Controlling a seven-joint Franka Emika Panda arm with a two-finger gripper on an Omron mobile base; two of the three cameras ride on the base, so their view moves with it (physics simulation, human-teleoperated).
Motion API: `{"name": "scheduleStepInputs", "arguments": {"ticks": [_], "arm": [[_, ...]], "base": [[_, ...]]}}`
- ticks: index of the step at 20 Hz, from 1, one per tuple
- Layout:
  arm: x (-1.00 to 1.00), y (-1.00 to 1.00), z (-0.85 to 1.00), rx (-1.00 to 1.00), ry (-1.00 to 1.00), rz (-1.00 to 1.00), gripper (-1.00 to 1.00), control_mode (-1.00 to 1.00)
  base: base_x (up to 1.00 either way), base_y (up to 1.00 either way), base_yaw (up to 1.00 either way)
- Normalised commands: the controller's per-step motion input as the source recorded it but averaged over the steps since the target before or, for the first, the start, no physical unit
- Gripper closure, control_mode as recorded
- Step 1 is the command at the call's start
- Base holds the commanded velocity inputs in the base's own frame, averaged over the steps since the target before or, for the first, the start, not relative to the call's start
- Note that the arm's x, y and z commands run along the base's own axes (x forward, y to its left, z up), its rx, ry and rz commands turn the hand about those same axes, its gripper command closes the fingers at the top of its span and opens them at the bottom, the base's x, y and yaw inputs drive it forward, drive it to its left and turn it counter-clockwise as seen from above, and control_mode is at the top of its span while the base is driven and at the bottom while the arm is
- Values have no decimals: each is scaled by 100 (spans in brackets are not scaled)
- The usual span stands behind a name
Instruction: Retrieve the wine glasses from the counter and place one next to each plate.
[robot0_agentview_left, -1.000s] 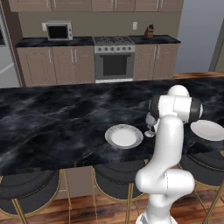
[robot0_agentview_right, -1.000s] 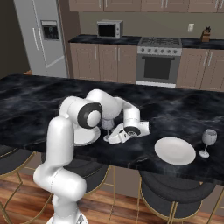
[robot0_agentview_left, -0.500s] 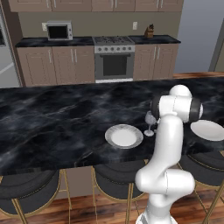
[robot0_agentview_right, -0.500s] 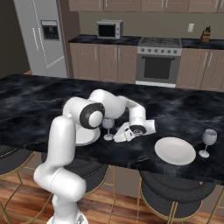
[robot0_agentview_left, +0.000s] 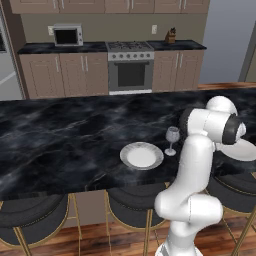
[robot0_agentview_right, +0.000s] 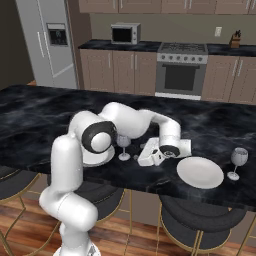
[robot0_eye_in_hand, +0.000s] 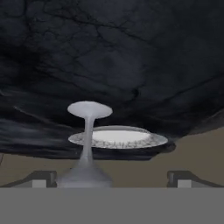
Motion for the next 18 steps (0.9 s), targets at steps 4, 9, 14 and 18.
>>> {"name": "scheduleStepInputs", "arguments": {"ticks": [4,9,14,18], "arm": [[-77,-10,100,0,-29,-5,-100,-100],[-89,30,100,-6,-39,-5,-100,-100],[-73,100,99,-13,-47,0,-100,-100],[-56,97,88,-9,-44,0,-100,-100]], "base": [[0,0,0],[0,0,0],[0,0,0],[0,0,0]]}}
